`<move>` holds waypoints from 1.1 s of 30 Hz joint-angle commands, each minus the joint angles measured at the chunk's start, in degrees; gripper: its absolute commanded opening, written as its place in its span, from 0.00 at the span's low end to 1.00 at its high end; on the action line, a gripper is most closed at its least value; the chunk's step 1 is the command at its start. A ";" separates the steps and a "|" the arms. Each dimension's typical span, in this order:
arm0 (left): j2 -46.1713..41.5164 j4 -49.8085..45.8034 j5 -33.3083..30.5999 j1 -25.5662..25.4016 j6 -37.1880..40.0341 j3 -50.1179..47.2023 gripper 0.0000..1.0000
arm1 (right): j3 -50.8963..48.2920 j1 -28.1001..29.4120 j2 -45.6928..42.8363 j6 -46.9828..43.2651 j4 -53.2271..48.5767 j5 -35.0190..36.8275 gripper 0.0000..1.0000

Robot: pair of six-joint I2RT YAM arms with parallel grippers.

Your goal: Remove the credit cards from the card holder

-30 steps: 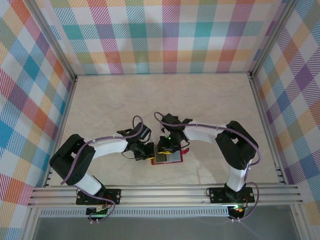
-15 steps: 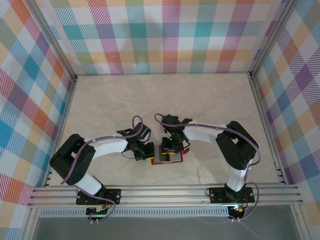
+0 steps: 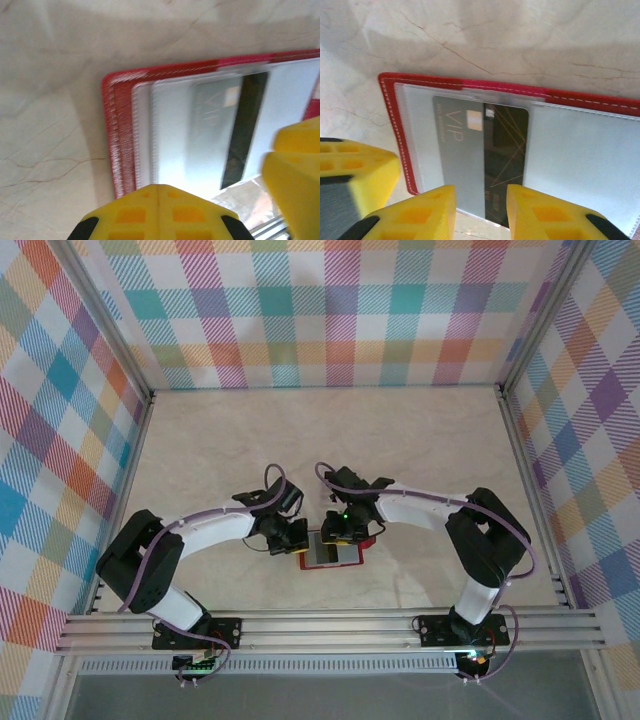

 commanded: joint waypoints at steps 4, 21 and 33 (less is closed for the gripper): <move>1.13 -1.41 0.93 -1.33 0.36 3.81 0.02 | -2.51 -1.56 0.79 0.27 3.81 -4.42 0.32; 9.65 -1.59 1.60 -2.51 1.75 3.42 0.01 | -4.70 -2.20 2.86 0.27 7.14 -6.18 0.31; 10.82 -2.90 0.51 -2.59 2.67 3.29 0.00 | -10.96 -4.06 -2.11 5.85 20.19 -13.02 0.21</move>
